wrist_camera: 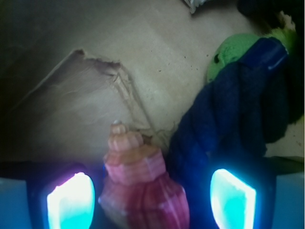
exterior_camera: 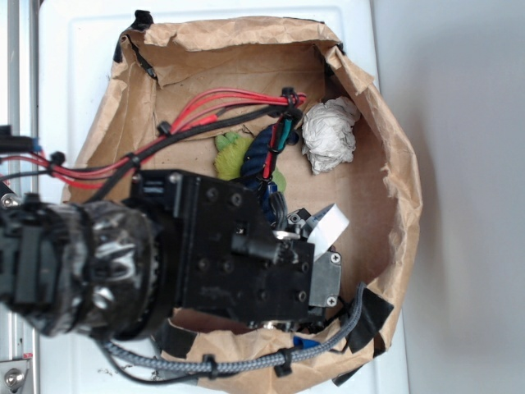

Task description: Grab the shell.

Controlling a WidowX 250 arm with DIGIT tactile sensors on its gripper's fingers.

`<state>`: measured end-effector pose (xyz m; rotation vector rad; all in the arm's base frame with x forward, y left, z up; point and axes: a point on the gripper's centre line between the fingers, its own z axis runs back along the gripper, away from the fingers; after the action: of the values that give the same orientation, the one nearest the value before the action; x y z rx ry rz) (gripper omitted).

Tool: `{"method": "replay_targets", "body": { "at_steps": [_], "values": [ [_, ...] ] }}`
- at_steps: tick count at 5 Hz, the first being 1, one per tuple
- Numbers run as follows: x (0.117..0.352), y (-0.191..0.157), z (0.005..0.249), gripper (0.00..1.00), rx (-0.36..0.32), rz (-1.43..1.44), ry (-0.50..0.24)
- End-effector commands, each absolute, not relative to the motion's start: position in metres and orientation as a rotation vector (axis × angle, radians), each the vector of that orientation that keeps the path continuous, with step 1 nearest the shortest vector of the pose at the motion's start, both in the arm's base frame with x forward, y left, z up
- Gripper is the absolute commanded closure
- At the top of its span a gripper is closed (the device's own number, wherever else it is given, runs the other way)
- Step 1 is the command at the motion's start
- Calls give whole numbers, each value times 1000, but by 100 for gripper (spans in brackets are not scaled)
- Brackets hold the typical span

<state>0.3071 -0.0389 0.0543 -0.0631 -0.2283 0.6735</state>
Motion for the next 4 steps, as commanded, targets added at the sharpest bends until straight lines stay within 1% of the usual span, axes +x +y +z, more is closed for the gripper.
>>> {"method": "replay_targets", "body": {
  "at_steps": [1, 2, 4],
  "values": [
    [320, -42, 55, 26, -41, 617, -328],
    [317, -41, 58, 100, -44, 620, -342],
    [308, -36, 75, 100, -69, 620, -333]
  ]
}}
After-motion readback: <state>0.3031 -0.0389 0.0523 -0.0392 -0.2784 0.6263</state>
